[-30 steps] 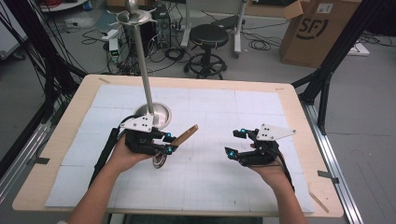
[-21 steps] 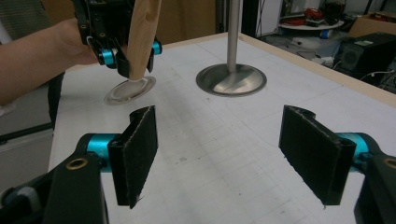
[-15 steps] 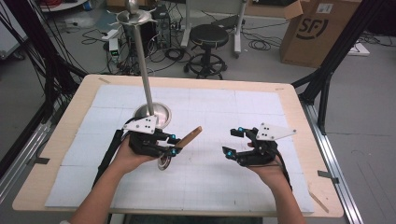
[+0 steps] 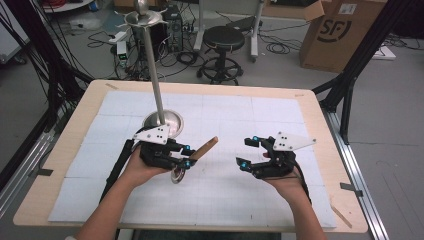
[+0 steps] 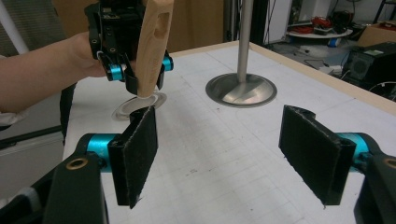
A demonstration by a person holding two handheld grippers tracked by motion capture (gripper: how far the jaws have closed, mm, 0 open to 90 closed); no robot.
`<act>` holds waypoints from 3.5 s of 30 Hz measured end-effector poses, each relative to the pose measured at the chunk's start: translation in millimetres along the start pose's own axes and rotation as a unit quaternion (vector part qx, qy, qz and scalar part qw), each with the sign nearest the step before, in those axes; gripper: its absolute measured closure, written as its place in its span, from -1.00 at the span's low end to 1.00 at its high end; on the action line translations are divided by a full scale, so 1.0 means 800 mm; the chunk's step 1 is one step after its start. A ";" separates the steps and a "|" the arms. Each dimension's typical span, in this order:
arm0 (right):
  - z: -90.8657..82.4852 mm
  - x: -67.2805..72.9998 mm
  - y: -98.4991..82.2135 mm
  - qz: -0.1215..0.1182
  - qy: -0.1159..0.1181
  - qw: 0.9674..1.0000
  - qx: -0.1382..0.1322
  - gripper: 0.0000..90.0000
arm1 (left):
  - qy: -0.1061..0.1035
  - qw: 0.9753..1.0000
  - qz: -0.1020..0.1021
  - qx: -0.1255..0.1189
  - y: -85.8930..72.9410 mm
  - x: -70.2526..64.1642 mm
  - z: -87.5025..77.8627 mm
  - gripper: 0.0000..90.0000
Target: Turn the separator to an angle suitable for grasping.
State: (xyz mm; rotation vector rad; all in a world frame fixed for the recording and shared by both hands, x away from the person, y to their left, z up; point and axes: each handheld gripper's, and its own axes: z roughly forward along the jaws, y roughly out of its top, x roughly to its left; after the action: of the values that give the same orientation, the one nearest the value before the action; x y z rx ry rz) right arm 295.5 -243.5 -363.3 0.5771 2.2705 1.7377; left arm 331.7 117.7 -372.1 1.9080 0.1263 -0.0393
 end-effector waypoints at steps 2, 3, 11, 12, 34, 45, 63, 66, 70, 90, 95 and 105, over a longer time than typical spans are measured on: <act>0.000 0.000 0.000 0.001 0.001 1.000 0.000 -0.40 | -0.001 1.000 0.002 0.002 0.000 0.000 0.001 0.52; 0.000 0.000 0.000 0.001 0.001 1.000 0.001 -0.40 | -0.002 1.000 0.003 0.001 0.000 0.000 0.001 0.52; 0.003 0.003 0.002 0.005 0.013 1.000 -0.008 -0.40 | -0.011 1.000 0.003 -0.008 0.002 -0.003 0.008 0.52; 0.004 0.004 0.002 0.005 0.016 1.000 -0.009 -0.40 | -0.014 1.000 0.006 -0.006 0.003 -0.003 0.009 0.52; 0.031 0.028 0.013 0.011 0.091 0.995 -0.039 -0.27 | -0.050 0.998 0.022 -0.007 0.012 -0.019 0.041 0.52; 0.038 0.033 0.012 0.011 0.115 0.993 -0.037 0.01 | -0.062 0.998 0.024 -0.013 0.013 -0.023 0.048 0.52; 0.041 0.038 0.013 0.005 0.139 0.990 -0.034 0.49 | -0.063 0.998 0.028 -0.006 0.012 -0.025 0.051 0.52; 0.041 0.040 0.014 0.001 0.138 0.990 -0.032 0.50 | -0.065 0.998 0.027 -0.005 0.011 -0.025 0.051 0.51; 0.041 0.040 0.015 -0.001 0.138 0.990 -0.032 0.50 | -0.063 0.998 0.023 -0.010 0.012 -0.025 0.051 0.50; 0.034 0.033 0.012 0.007 0.098 0.994 -0.037 0.64 | -0.037 0.999 0.010 -0.005 0.011 -0.022 0.047 0.29; 0.032 0.032 0.012 0.008 0.095 0.995 -0.037 0.64 | -0.036 0.999 0.006 -0.001 0.010 -0.021 0.048 0.27; 0.029 0.033 0.014 0.012 0.102 0.993 -0.065 0.64 | -0.037 0.999 0.005 -0.002 0.009 -0.021 0.052 0.20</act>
State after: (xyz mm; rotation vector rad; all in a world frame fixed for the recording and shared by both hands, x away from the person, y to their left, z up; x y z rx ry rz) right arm 283.0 -209.3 -357.0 0.4202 2.2653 2.0229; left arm 317.0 75.2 -377.5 1.9012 0.0662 -0.1033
